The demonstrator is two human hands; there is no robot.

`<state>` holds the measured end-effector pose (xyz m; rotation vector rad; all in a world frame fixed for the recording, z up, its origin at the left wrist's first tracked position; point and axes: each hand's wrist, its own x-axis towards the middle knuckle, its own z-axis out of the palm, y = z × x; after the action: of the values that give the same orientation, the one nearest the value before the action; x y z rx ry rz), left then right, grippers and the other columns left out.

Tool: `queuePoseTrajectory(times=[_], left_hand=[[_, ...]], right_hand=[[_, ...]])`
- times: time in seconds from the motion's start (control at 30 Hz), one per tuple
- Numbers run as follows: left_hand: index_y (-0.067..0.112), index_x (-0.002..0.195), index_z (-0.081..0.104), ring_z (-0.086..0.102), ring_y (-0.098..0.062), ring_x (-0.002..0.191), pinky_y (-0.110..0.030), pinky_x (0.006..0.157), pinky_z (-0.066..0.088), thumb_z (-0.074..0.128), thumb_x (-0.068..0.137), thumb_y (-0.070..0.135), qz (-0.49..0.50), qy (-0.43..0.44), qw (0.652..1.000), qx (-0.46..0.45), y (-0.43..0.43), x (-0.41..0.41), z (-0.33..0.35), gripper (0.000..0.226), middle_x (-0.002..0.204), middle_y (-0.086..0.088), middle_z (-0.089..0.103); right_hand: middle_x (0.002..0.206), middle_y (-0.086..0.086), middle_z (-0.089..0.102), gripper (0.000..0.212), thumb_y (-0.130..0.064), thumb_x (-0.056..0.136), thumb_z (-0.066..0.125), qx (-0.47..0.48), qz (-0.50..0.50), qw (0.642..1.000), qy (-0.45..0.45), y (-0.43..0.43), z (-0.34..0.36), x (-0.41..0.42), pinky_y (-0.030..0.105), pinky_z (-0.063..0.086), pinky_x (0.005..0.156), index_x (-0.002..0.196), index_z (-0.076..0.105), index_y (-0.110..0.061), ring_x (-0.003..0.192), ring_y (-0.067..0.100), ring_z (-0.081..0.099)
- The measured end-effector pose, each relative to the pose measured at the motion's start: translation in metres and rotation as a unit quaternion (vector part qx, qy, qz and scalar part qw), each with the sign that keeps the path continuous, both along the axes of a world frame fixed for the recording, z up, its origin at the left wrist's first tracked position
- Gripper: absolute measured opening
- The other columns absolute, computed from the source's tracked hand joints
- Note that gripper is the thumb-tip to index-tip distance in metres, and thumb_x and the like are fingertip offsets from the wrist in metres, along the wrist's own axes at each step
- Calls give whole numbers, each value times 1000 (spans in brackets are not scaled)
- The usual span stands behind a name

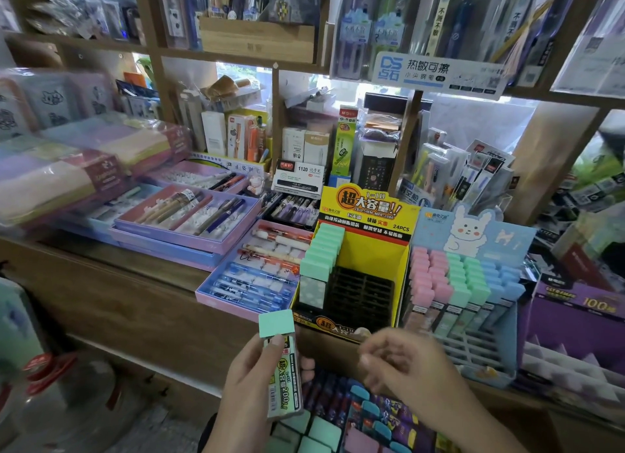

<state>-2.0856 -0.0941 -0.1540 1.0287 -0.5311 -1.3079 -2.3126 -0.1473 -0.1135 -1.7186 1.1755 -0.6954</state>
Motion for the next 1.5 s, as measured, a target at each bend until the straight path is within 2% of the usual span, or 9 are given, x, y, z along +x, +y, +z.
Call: queuePoseTrajectory(times=[0.13,0.27,0.33,0.47,0.57,0.7,0.83,1.13,1.5], left_hand=[[23,108,75,75,-36,91,-33,69,61,68,81,31,-1,-55,998,-36,-1,-3,4,29,98,-21,75],[31,108,74,68,-16,78,-26,60,56,68,81,35,19,-202,977,-61,-5,0,17,28,86,-9,71],[32,105,74,72,-13,81,-20,59,56,69,86,29,13,-226,971,-83,-10,4,27,20,94,0,77],[29,104,75,74,-14,94,-16,70,56,69,90,19,-12,-280,951,-127,-27,17,47,18,104,0,78],[27,105,76,74,-13,96,-14,73,56,70,89,18,-15,-299,943,-146,-42,24,58,19,105,1,78],[29,101,77,74,-10,92,-15,73,55,72,83,27,-18,-321,932,-167,-58,25,67,18,100,1,78],[27,98,78,72,-7,85,-14,71,54,74,86,13,-14,-347,923,-166,-72,26,65,19,96,2,79],[21,95,69,69,-5,81,-17,75,56,76,85,7,18,-458,875,-155,-79,31,52,18,84,9,72],[27,94,69,70,-1,80,-15,76,56,74,86,2,10,-487,860,-151,-83,34,53,27,83,18,75]], right_hand=[[86,3,79,7,-13,92,75,108,27,992,64,7,-26,-37,29,61,79,94,77,-20,79,18,76],[89,4,79,11,-17,93,75,190,25,973,129,-2,-50,-54,30,61,74,103,74,-16,78,18,75],[89,2,79,10,-20,93,74,187,23,968,164,-9,-58,-57,28,59,69,103,73,-19,79,15,75],[88,-4,77,13,-33,90,76,181,27,959,215,-16,-68,-58,19,52,65,101,71,-27,76,5,72],[95,-7,74,20,-42,85,78,192,41,948,248,-14,-71,-60,19,53,71,101,71,-32,85,5,70],[99,-7,74,23,-41,85,78,201,48,945,252,-12,-72,-61,20,53,76,104,70,-31,91,7,70],[101,-7,74,24,-41,85,78,204,41,946,249,-11,-71,-62,24,56,80,106,69,-31,93,9,71],[102,-7,74,23,-39,88,76,200,43,945,256,-9,-67,-60,17,51,66,109,69,-32,91,7,71],[101,-6,74,21,-36,90,75,201,51,945,253,-11,-72,-61,18,57,69,109,69,-32,82,4,72]])
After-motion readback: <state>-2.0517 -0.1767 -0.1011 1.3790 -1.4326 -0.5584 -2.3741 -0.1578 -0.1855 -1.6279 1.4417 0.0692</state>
